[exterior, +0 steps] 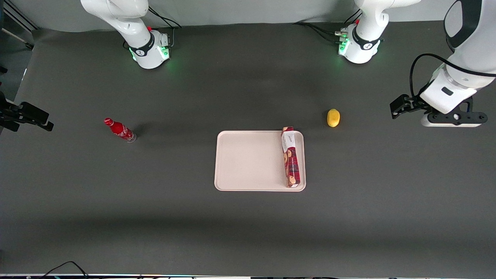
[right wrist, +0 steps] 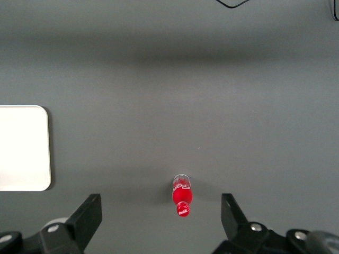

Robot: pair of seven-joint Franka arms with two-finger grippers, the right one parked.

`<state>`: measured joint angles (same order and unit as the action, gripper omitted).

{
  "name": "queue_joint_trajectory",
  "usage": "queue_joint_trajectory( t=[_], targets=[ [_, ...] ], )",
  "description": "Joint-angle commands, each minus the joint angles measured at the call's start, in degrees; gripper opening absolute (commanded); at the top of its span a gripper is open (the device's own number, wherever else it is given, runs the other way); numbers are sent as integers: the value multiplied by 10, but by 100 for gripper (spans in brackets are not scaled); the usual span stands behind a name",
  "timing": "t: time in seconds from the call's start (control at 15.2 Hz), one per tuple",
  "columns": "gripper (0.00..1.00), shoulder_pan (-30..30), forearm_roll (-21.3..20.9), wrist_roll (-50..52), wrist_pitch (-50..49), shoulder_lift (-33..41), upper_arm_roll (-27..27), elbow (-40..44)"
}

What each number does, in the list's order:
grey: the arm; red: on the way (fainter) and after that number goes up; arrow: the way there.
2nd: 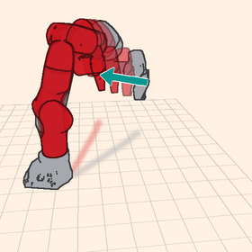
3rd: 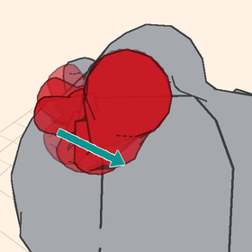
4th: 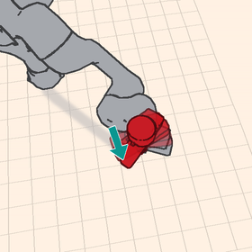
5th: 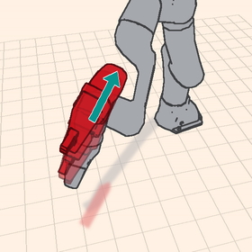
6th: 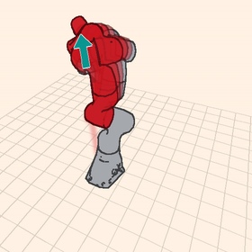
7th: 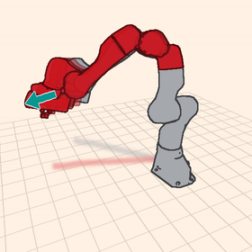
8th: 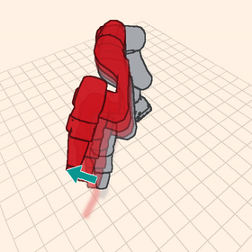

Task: Place red cookie box on tray

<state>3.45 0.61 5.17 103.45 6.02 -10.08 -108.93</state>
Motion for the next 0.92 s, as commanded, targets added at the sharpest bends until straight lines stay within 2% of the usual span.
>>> queue_joint_trajectory(
  t=[0.0, 0.2, 0.86],
  targets=[
    [100, -10, 12, 26, -12, 24, -6, -15],
    [100, -10, 12, 55, -14, 24, -22, -15],
    [100, -9, 4, 35, -16, -8, -23, 16]
  ],
)
